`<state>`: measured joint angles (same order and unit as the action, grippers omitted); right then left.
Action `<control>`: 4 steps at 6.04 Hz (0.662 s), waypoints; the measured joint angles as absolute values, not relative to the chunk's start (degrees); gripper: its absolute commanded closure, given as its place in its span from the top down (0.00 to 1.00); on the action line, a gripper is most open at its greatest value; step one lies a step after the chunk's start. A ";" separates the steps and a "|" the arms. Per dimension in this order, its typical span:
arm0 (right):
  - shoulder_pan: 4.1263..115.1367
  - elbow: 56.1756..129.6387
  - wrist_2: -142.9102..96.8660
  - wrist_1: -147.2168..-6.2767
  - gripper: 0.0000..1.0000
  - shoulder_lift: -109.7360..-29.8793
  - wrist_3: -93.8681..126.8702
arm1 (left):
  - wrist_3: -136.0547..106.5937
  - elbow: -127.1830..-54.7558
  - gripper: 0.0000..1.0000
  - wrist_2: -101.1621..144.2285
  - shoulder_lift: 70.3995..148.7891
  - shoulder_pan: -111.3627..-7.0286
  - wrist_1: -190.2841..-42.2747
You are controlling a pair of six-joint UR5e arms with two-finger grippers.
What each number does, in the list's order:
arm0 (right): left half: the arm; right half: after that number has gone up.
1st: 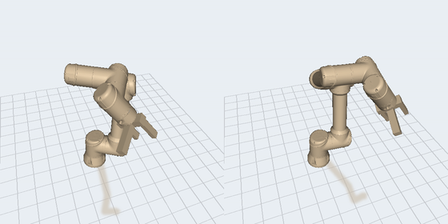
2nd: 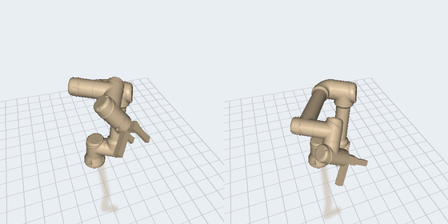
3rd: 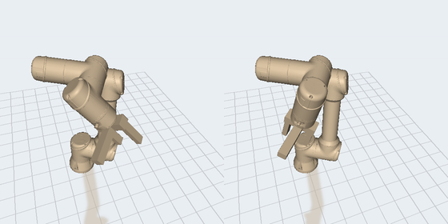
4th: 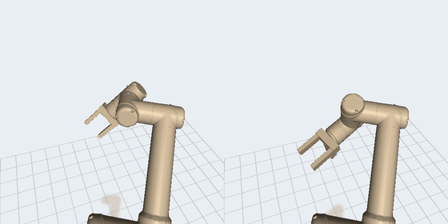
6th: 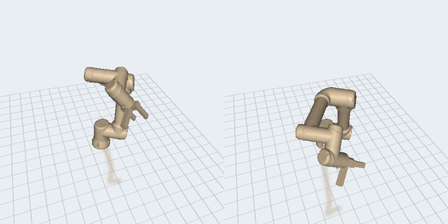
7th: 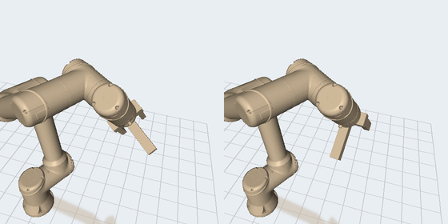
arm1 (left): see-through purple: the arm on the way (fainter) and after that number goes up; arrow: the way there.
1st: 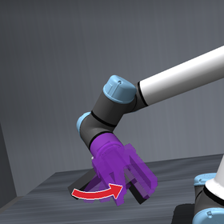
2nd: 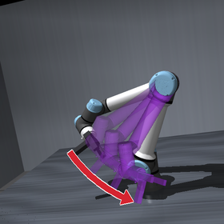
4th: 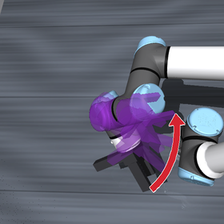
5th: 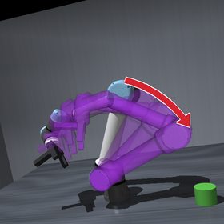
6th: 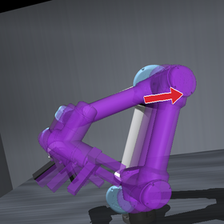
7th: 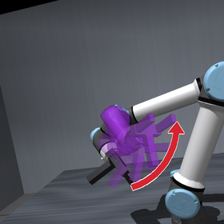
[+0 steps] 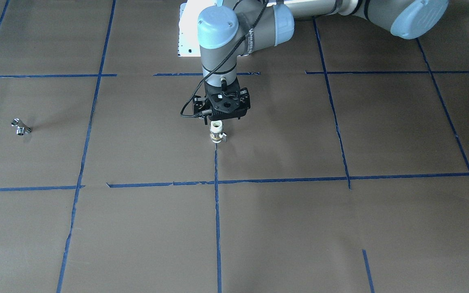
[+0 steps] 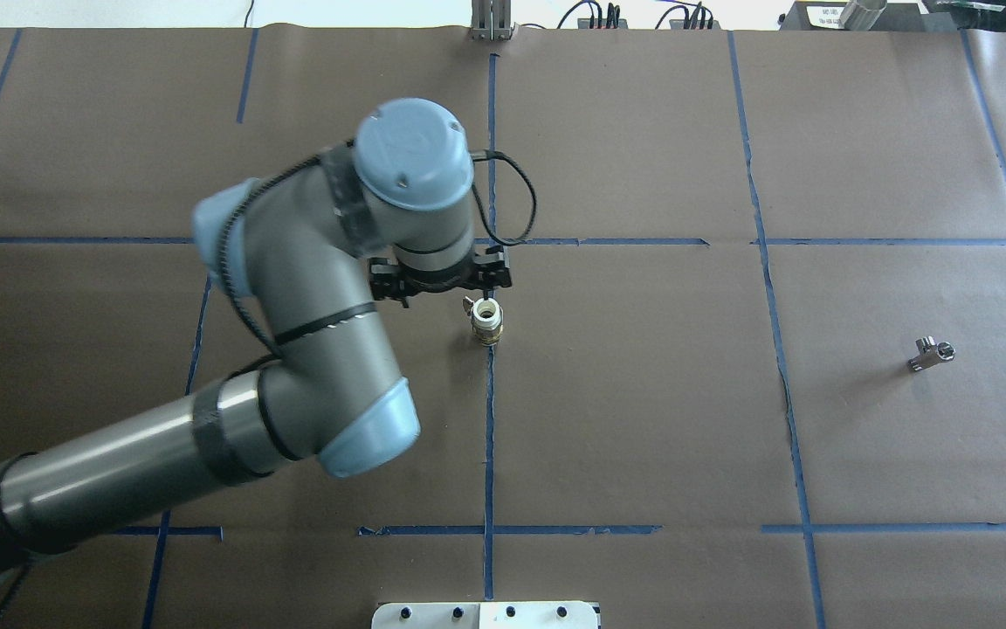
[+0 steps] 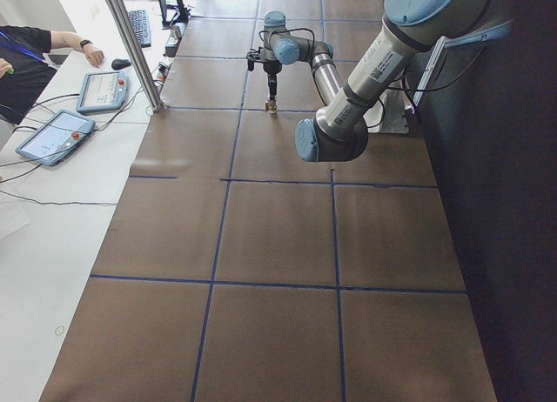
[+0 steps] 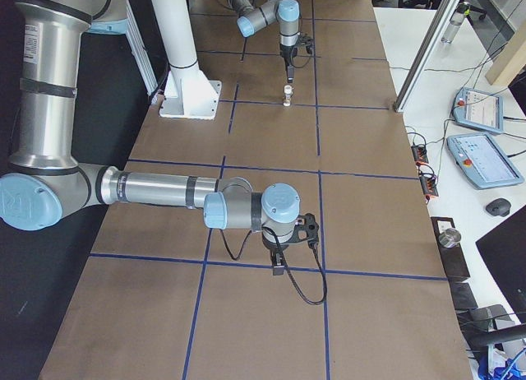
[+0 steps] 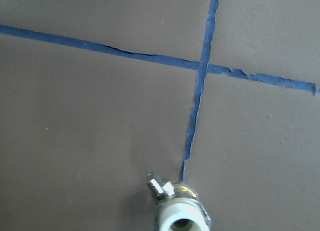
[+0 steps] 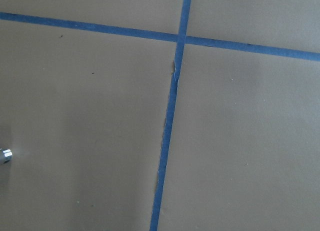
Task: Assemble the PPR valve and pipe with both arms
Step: 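Release the valve upright and withdraw the left arm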
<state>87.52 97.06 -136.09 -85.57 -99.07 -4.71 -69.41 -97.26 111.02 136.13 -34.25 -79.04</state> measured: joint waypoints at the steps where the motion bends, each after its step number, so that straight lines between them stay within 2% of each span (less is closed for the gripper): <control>1: 87.36 97.30 -137.88 -85.56 1.00 -98.47 -4.68 | -59.18 -106.38 1.00 114.23 128.70 -38.73 -75.48; 2: 87.07 97.25 -139.83 -85.56 1.00 -97.32 -4.69 | -45.50 -113.13 1.00 117.33 120.50 -44.85 -73.46; 4: 86.42 97.22 -140.79 -83.89 1.00 -96.33 -4.59 | -18.14 -116.35 1.00 124.17 105.62 -60.40 -73.02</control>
